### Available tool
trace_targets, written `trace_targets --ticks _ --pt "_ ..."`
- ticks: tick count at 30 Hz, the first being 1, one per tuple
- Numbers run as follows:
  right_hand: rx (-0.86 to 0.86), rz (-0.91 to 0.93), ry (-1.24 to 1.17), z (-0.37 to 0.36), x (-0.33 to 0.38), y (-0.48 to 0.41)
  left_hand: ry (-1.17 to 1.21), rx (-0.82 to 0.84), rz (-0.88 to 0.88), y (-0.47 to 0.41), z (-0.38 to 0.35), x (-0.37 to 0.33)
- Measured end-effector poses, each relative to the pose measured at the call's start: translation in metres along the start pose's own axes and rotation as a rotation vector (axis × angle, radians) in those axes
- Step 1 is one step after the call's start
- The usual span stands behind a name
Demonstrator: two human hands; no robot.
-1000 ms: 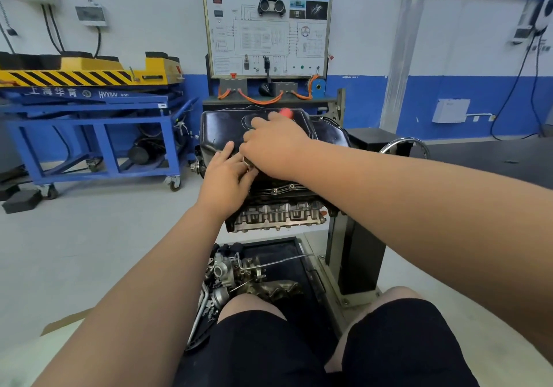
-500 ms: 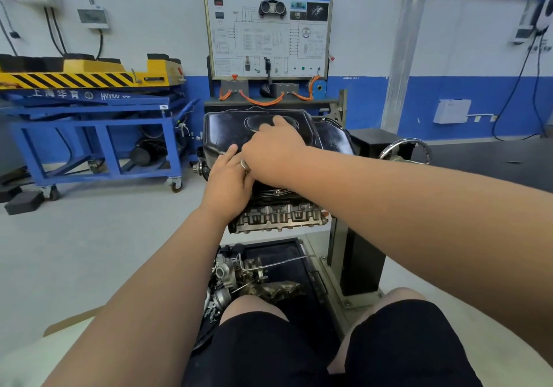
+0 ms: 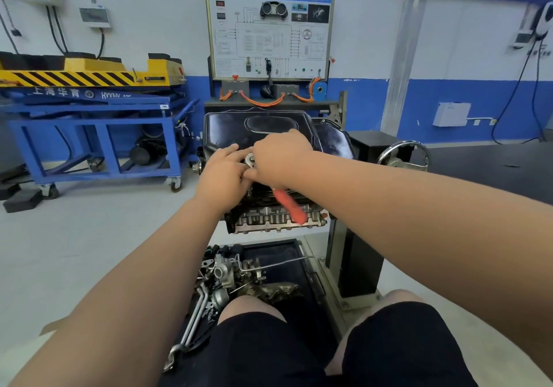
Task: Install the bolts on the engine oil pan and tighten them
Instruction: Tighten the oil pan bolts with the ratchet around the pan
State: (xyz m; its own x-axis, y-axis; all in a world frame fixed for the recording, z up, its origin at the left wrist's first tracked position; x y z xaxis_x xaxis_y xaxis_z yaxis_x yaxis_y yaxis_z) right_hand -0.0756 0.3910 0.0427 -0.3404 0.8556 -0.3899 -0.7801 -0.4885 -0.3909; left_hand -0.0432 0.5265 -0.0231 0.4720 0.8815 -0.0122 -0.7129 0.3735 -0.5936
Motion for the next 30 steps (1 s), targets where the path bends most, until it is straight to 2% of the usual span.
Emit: trace_targets --ticks 3,14,16,20,23,25,30 --pt "-0.004 0.032 0.041 0.001 -0.002 -0.001 0.007 -0.074 0.004 -0.001 -0.005 -0.004" --pt "0.074 0.041 0.044 0.003 -0.011 0.007 -0.124 -0.174 0.119 -0.009 -0.017 -0.028" --pt "0.109 0.051 0.072 0.008 -0.011 0.006 -0.156 -0.174 0.090 -0.009 -0.016 -0.028" --pt "0.015 0.218 0.319 0.019 -0.008 0.004 -0.220 -0.203 -0.023 -0.006 -0.013 -0.021" --pt "0.014 0.245 0.359 0.020 0.000 0.003 -0.189 -0.195 -0.037 -0.005 -0.007 -0.017" --pt "0.065 0.188 0.286 0.020 0.003 0.005 -0.170 -0.172 -0.042 -0.006 -0.005 -0.015" --pt "0.181 -0.030 0.022 0.011 0.009 0.009 -0.162 0.010 0.029 -0.021 -0.011 -0.007"
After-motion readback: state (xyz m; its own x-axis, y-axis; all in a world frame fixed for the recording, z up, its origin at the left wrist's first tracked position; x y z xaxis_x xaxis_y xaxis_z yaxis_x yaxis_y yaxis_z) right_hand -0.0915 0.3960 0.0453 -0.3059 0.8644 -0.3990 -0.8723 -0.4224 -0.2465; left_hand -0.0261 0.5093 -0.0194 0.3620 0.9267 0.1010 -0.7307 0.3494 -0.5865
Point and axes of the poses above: each hand's wrist, its own y-axis away from the middle knuckle, its own z-axis out of the back of the hand, x = y × z, the point moved 1 cm from there along -y, towards the middle knuckle
